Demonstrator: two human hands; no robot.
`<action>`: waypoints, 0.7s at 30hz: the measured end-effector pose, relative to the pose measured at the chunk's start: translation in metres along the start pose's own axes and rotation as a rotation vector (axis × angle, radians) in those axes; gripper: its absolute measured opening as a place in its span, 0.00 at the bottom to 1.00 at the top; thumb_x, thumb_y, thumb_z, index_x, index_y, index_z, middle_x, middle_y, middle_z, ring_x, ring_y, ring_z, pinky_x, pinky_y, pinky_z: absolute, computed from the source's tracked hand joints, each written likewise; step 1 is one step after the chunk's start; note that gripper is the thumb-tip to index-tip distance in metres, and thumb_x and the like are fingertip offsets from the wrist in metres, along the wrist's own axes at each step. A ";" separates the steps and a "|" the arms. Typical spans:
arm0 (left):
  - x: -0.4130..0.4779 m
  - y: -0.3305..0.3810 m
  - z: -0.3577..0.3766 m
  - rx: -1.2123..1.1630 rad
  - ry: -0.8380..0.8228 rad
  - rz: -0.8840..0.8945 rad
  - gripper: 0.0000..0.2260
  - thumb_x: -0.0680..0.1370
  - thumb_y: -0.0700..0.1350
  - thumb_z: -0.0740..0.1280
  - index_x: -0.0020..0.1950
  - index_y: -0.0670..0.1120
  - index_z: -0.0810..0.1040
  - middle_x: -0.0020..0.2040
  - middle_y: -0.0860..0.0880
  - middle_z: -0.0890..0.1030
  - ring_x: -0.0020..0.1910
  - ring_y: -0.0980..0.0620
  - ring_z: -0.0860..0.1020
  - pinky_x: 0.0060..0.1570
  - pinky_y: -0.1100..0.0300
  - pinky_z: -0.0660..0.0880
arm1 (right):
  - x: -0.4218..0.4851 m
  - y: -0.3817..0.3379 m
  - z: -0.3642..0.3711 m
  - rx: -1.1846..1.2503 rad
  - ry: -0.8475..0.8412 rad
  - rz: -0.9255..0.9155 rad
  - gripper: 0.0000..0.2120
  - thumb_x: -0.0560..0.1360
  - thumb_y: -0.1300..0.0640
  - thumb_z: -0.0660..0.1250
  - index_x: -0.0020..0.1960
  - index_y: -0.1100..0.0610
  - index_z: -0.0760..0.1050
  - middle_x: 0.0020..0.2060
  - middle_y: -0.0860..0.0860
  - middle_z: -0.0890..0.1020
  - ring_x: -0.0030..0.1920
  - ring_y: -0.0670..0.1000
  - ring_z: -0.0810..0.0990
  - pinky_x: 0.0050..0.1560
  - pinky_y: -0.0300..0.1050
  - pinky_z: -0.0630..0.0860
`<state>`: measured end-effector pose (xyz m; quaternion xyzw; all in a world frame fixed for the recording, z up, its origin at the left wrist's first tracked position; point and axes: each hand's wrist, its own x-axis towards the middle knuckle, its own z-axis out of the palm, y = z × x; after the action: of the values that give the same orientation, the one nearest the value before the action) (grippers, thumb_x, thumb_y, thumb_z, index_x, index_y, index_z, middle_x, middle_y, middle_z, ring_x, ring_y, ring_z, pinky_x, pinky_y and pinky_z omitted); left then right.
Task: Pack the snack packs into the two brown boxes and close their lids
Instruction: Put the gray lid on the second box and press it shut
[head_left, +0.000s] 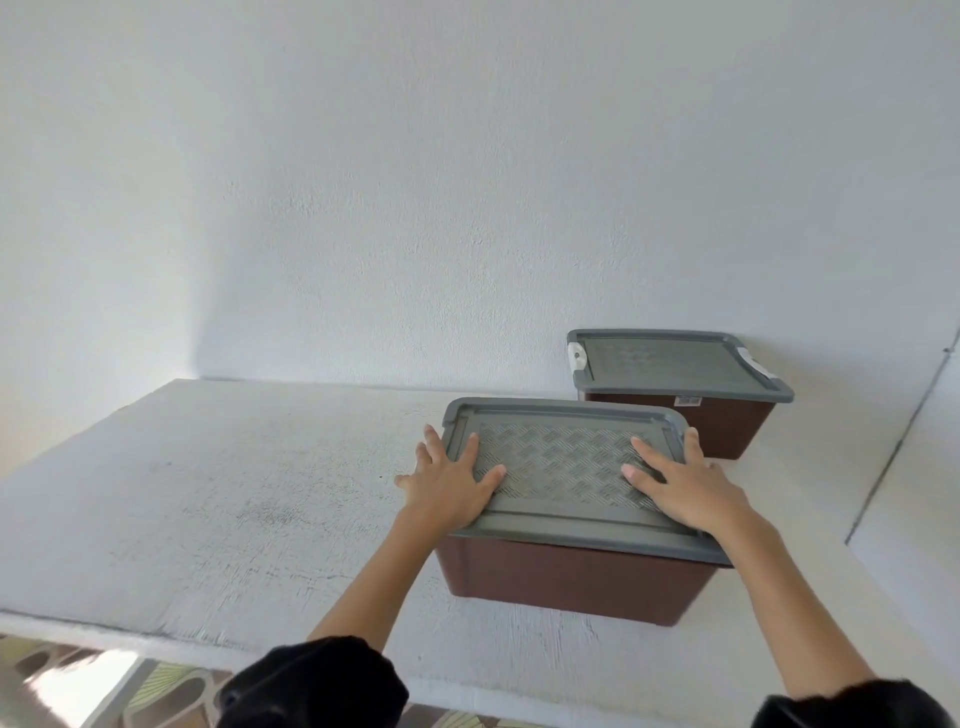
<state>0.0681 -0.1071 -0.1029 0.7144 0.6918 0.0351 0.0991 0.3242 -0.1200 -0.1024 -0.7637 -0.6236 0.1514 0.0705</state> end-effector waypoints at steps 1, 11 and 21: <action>-0.001 0.000 0.001 0.003 -0.008 -0.001 0.30 0.78 0.65 0.47 0.76 0.56 0.44 0.76 0.39 0.38 0.76 0.40 0.45 0.68 0.35 0.57 | 0.000 0.003 0.001 0.013 -0.001 -0.005 0.25 0.76 0.34 0.47 0.72 0.33 0.48 0.76 0.53 0.37 0.75 0.62 0.49 0.71 0.60 0.56; 0.018 -0.025 -0.011 -0.480 -0.153 -0.010 0.31 0.77 0.61 0.59 0.76 0.59 0.49 0.76 0.39 0.49 0.75 0.38 0.51 0.73 0.42 0.54 | -0.010 0.021 -0.006 0.579 0.021 -0.004 0.25 0.78 0.54 0.62 0.74 0.45 0.59 0.73 0.54 0.64 0.73 0.56 0.62 0.71 0.49 0.58; 0.003 0.017 0.002 0.088 0.127 -0.017 0.29 0.82 0.56 0.48 0.76 0.50 0.38 0.74 0.35 0.54 0.68 0.38 0.65 0.62 0.50 0.69 | -0.024 -0.021 0.008 -0.071 0.221 0.033 0.25 0.81 0.57 0.52 0.76 0.45 0.51 0.73 0.67 0.52 0.71 0.64 0.59 0.66 0.56 0.65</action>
<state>0.0850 -0.1047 -0.1015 0.7085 0.7036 0.0492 0.0239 0.2984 -0.1395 -0.1001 -0.7878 -0.6045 0.0450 0.1092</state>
